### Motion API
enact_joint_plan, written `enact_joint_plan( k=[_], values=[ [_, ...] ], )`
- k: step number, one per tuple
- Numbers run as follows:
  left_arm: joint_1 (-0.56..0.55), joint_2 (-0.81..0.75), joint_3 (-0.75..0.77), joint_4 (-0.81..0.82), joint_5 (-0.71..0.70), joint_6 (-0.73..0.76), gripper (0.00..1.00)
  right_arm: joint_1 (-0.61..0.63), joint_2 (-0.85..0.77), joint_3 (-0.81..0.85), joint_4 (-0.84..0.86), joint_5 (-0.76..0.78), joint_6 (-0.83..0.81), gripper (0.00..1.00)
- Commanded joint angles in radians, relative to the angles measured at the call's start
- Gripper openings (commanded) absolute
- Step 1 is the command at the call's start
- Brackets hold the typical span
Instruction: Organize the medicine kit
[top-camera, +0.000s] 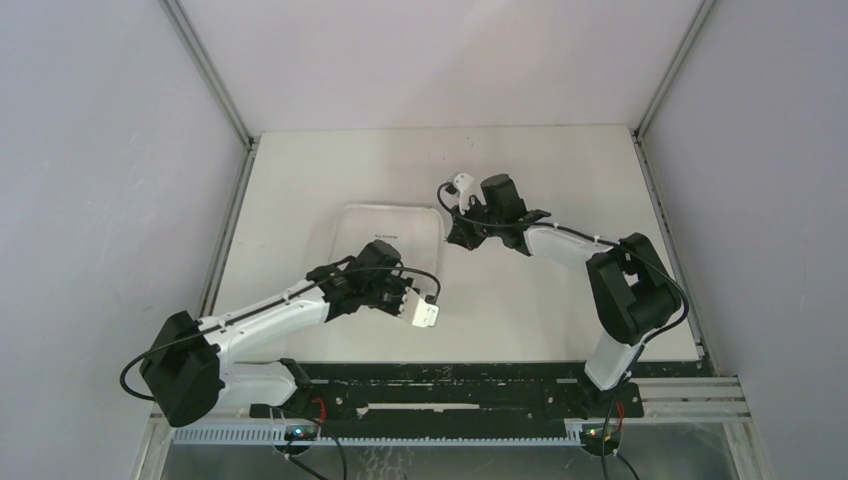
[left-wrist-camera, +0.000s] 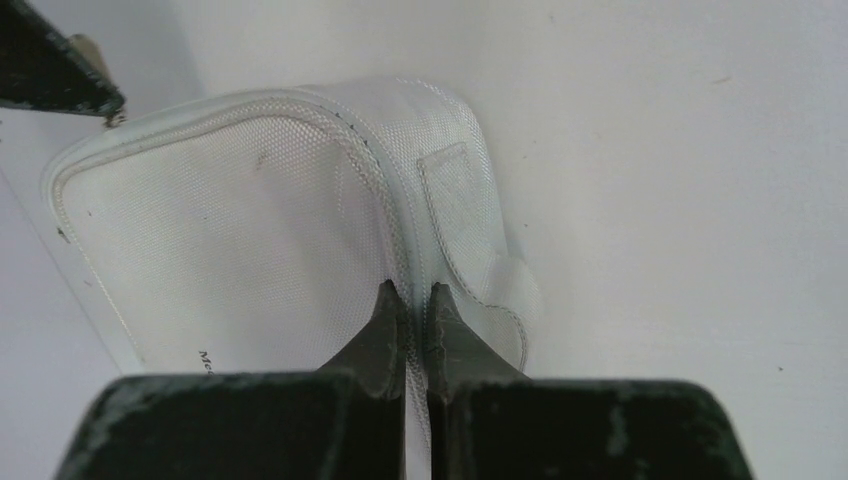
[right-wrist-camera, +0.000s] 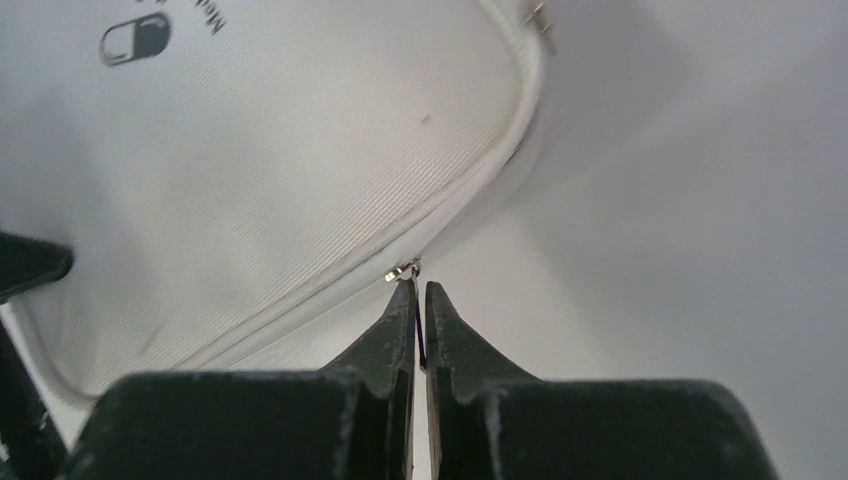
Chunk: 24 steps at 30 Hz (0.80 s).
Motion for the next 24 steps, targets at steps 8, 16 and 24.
enact_joint_plan(
  k=[8,16,24],
  values=[
    [-0.074,0.027,0.026,-0.234,0.168,0.188,0.00,-0.094,0.105,0.198,0.035,0.292,-0.121,0.00],
    [-0.140,0.114,0.077,-0.235,0.158,0.256,0.00,-0.143,0.214,0.364,-0.074,0.052,-0.287,0.00],
    [-0.158,0.181,0.128,-0.256,0.153,0.271,0.00,-0.163,0.304,0.518,-0.217,-0.088,-0.381,0.00]
  ],
)
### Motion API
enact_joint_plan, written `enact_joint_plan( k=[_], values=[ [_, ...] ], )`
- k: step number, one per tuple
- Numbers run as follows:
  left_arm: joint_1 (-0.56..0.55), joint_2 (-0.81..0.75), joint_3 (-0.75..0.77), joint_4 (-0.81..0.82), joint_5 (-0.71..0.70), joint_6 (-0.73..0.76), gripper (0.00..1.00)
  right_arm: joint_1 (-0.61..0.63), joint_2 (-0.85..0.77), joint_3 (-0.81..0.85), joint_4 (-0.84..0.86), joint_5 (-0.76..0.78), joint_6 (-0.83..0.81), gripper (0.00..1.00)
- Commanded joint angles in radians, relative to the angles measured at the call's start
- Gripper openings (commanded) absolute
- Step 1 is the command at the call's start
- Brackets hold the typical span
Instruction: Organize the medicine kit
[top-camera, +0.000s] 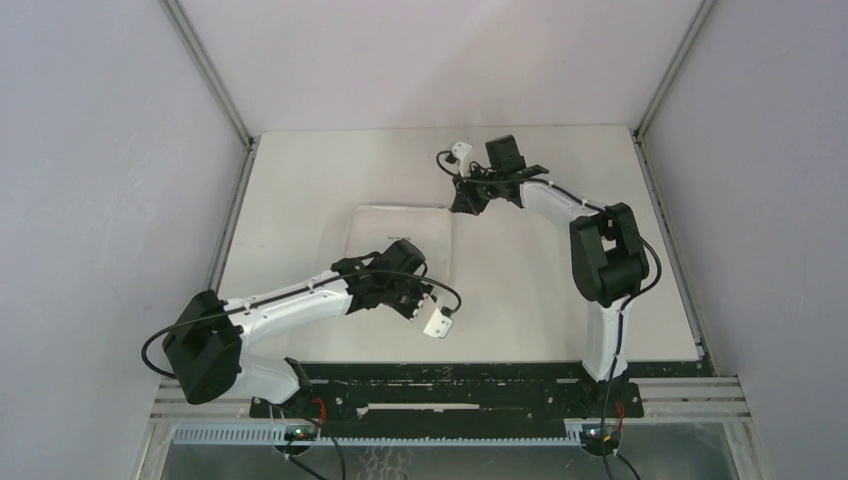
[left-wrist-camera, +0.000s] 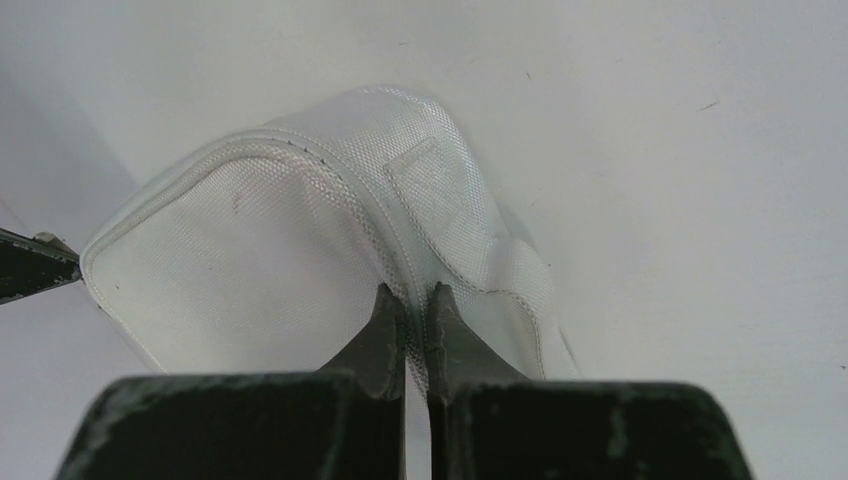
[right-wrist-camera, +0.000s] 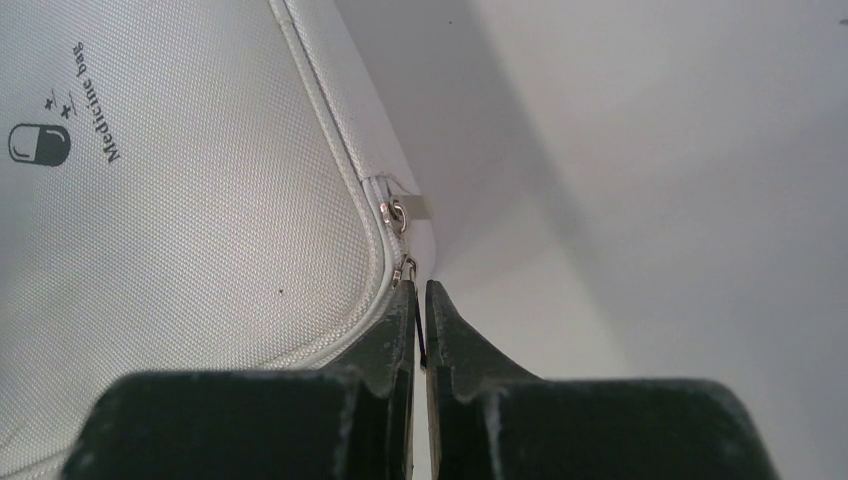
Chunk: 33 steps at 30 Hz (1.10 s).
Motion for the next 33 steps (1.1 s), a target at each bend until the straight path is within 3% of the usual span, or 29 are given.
enact_joint_plan(
  k=[1,16,33],
  values=[
    [-0.064,0.042,0.009,-0.182,0.155,0.111,0.00,-0.040,0.049,0.099,0.037,0.049,-0.129,0.00],
    [-0.065,0.070,0.021,-0.161,0.165,0.119,0.00,-0.033,0.210,0.381,-0.231,-0.100,-0.424,0.00],
    [-0.068,0.086,0.030,-0.158,0.158,0.136,0.00,0.017,0.327,0.563,-0.321,-0.128,-0.521,0.00]
  ],
)
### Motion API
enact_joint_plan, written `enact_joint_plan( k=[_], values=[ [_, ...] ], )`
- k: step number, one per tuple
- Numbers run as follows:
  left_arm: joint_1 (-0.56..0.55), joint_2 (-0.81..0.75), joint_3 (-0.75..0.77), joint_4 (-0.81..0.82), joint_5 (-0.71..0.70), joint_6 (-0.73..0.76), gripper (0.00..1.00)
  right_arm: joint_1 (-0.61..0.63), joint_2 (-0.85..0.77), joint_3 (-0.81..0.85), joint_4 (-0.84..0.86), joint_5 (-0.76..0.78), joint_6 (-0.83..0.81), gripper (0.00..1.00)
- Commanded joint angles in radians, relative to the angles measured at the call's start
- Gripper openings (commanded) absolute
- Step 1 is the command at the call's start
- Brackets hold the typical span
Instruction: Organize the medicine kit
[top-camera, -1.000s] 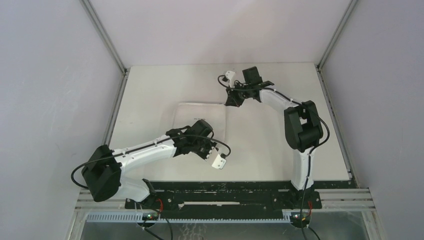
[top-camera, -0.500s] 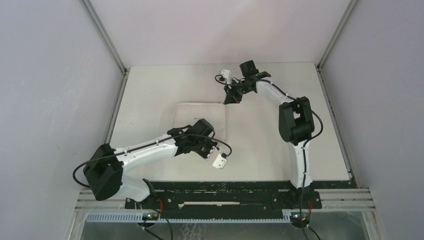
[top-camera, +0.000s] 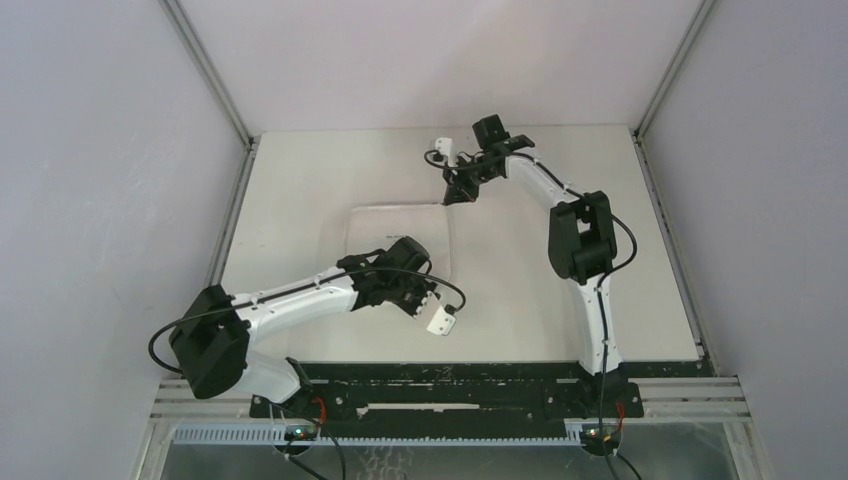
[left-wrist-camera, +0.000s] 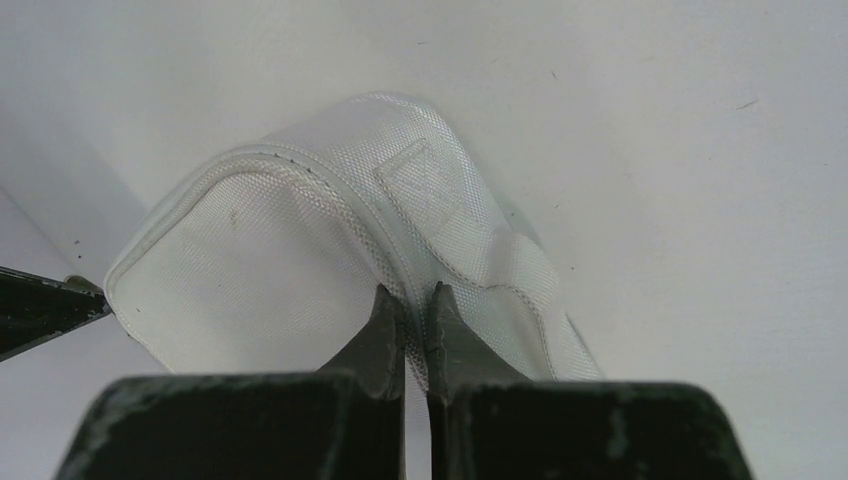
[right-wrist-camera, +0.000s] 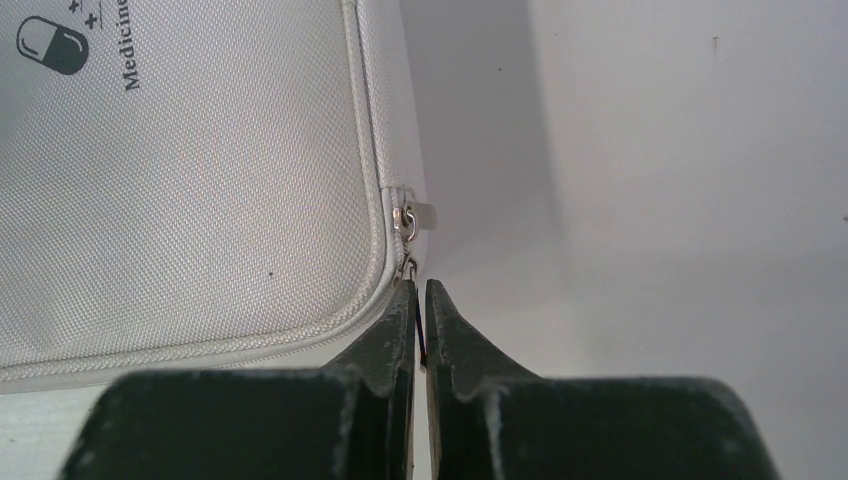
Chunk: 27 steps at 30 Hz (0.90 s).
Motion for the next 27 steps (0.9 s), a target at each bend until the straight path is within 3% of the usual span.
enact_joint_plan(
  k=[1,4,14,18,27],
  values=[
    [-0.066,0.042,-0.004,-0.161,0.169,0.113,0.00,0.021,0.050,0.072,0.147,0.063,-0.068,0.01],
    [-0.065,0.038,-0.008,-0.145,0.152,0.102,0.00,0.017,0.038,0.080,0.137,0.085,-0.051,0.10],
    [0.013,0.054,0.068,-0.107,0.163,0.038,0.00,-0.085,-0.223,-0.080,0.036,0.156,-0.036,0.60],
    [0.039,0.107,0.141,-0.076,0.164,-0.020,0.01,-0.146,-0.372,-0.183,-0.002,0.183,-0.014,0.66],
    [0.040,0.270,0.299,0.126,-0.010,-0.365,0.01,-0.289,-0.600,-0.315,-0.060,0.309,0.097,0.71]
  ],
)
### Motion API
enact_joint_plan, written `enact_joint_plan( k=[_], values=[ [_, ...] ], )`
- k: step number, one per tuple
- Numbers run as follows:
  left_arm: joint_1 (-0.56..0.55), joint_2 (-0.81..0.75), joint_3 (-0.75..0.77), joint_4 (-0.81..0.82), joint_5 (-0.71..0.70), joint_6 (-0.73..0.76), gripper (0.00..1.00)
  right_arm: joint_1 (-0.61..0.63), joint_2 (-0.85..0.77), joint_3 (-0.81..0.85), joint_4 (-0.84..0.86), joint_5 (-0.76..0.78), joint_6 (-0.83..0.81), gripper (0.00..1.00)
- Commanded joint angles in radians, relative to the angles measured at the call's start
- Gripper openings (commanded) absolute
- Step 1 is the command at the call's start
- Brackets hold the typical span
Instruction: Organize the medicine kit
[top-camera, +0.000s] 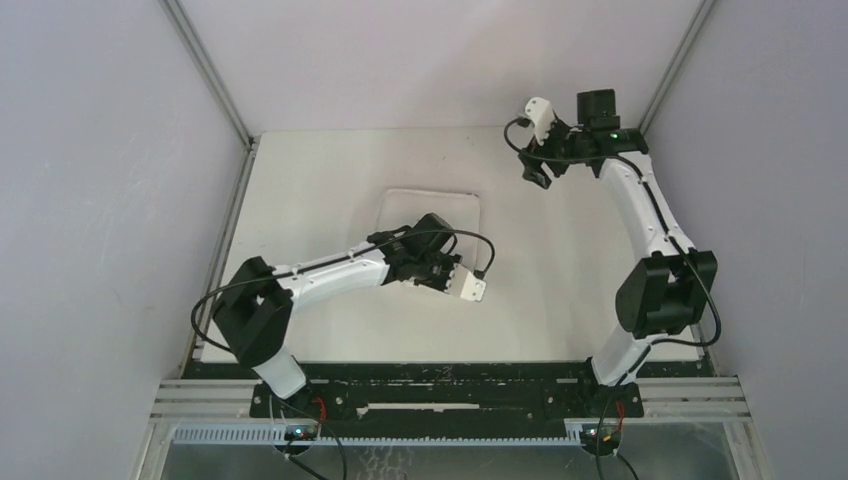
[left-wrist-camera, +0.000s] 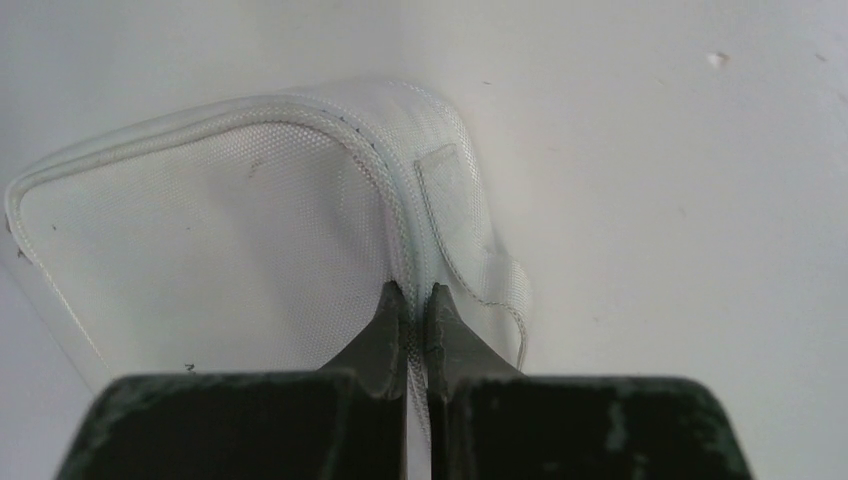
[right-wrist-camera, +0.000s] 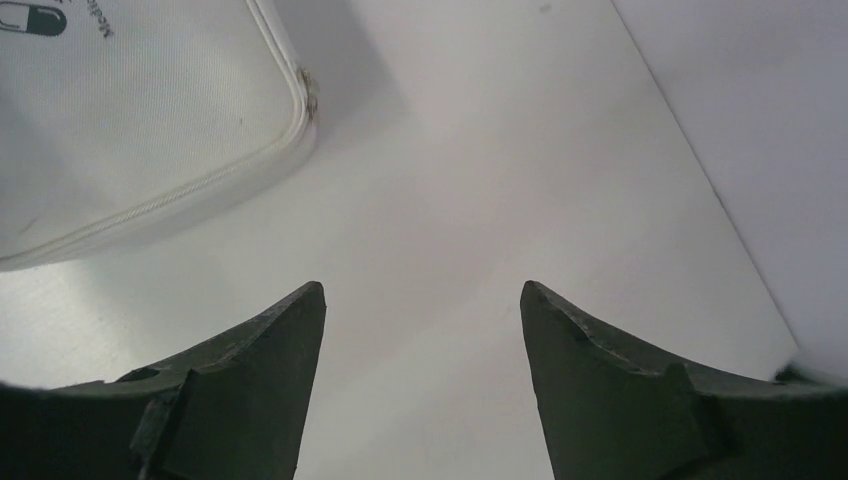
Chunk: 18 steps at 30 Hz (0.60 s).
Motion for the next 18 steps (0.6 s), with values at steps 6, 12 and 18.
enact_joint_plan(
  k=[6,12,18],
  values=[
    [0.006,0.119,0.125,0.174,-0.169,-0.392,0.10,-0.116,-0.179,-0.109,-0.018,0.130,0.202,0.73],
    [0.013,0.035,0.106,0.190,-0.183,-0.494,0.43,-0.124,-0.335,-0.283,0.121,0.285,0.320,0.85],
    [0.060,-0.138,0.041,0.211,-0.140,-0.583,0.82,-0.131,-0.436,-0.360,0.148,0.417,0.386,1.00]
  ],
)
